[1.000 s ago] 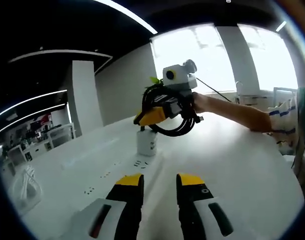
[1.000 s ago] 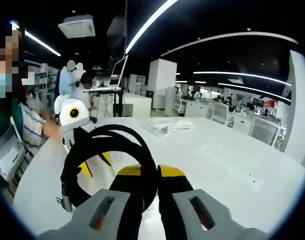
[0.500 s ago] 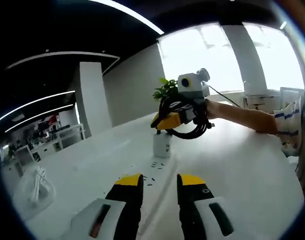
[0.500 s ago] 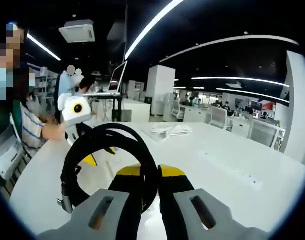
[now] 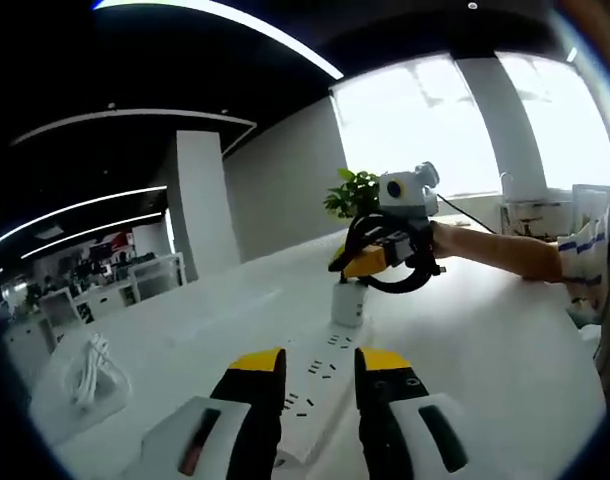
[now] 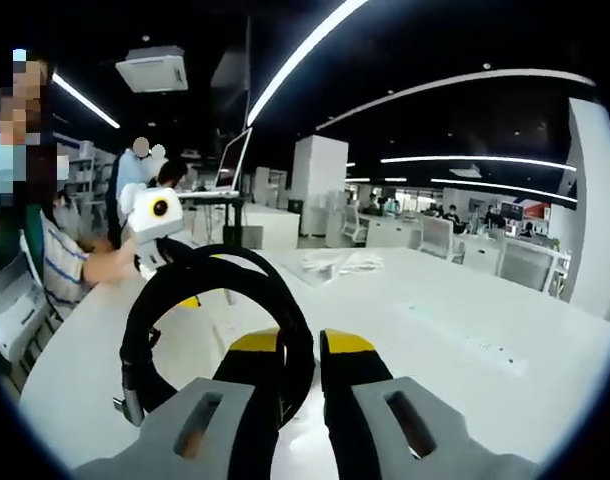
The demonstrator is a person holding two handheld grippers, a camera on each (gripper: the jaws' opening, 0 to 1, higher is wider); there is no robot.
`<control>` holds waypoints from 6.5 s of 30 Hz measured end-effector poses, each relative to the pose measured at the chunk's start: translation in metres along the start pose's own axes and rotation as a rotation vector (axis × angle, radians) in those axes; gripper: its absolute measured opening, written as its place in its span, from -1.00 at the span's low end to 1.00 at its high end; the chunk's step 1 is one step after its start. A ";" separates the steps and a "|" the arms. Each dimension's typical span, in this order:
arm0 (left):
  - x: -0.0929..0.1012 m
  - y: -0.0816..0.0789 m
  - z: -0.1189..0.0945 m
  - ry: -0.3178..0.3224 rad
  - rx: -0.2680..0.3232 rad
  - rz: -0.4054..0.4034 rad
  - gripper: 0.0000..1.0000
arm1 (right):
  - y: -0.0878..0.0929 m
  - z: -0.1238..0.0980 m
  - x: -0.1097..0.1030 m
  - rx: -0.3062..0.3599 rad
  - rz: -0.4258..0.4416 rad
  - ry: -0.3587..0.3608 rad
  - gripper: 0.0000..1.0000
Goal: Straighten the power strip on the desk, plug the charger into it
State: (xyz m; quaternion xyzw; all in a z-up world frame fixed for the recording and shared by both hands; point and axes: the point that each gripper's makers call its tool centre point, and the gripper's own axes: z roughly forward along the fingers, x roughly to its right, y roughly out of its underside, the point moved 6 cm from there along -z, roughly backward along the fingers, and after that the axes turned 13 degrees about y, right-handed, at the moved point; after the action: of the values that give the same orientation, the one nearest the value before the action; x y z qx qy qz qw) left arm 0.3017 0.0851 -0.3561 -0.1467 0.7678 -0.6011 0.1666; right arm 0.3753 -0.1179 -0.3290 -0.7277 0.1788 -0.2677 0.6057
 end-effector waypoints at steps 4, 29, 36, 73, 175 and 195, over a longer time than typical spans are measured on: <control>0.000 0.001 0.000 0.000 -0.004 -0.003 -0.44 | 0.000 -0.002 0.002 0.004 -0.002 0.016 -0.62; -0.007 0.000 -0.007 -0.029 0.002 -0.021 -0.42 | -0.012 -0.017 0.009 0.060 0.030 0.006 -0.41; -0.010 -0.001 -0.010 -0.041 0.007 -0.027 -0.42 | -0.015 -0.022 0.011 0.071 0.018 -0.015 -0.41; -0.030 0.025 -0.019 -0.087 -0.151 -0.148 -0.42 | 0.047 -0.031 0.022 -0.178 -0.014 -0.043 -0.40; -0.048 0.044 -0.015 -0.119 -0.098 -0.257 -0.47 | 0.067 -0.010 0.006 -0.241 0.038 -0.100 -0.57; -0.039 0.053 -0.014 -0.064 -0.211 -0.210 -0.44 | 0.067 -0.009 0.004 -0.247 0.036 -0.094 -0.57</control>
State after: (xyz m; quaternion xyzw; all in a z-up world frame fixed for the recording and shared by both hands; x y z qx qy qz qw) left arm 0.3298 0.1264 -0.4017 -0.2618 0.8014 -0.5262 0.1110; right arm 0.3772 -0.1410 -0.3925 -0.8052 0.1948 -0.1984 0.5239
